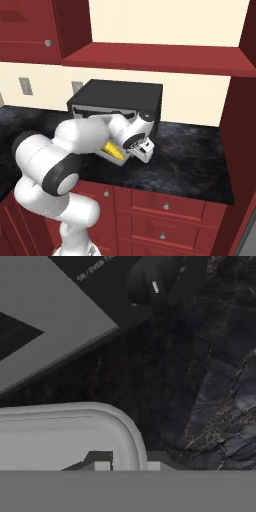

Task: Take the corn and lime out of the freezer and place them in the tupperware container on the counter. Then put the tupperware containing the vegetables back in the freezer.

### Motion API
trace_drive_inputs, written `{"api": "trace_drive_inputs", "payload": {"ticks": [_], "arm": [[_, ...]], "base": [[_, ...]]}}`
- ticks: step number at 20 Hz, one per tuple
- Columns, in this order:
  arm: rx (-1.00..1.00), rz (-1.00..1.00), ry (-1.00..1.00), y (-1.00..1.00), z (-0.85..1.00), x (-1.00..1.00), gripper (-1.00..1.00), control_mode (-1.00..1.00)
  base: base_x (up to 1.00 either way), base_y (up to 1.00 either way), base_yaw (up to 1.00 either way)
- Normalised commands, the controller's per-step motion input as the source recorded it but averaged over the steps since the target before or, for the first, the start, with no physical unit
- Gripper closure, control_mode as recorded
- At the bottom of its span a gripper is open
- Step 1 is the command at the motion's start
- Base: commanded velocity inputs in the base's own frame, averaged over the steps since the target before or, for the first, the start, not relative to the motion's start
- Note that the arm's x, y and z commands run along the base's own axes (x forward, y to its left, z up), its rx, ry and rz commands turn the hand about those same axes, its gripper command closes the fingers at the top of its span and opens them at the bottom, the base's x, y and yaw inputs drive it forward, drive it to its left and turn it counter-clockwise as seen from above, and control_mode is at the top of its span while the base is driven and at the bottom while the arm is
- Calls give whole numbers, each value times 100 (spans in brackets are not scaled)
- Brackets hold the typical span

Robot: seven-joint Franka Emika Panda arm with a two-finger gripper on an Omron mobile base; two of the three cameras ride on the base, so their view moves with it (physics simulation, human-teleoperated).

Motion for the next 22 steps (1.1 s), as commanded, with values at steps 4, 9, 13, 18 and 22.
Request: {"api": "trace_drive_inputs", "payload": {"ticks": [4,9,13,18,22], "arm": [[0,-1,5,12,100,-71,100,-100],[0,0,2,29,100,-92,100,-100],[0,0,4,38,100,-60,100,-100],[0,0,3,38,80,-68,100,-100],[0,0,4,39,54,-67,100,-100]], "base": [[0,0,0],[0,0,0],[0,0,0],[0,0,0],[0,0,0]]}}
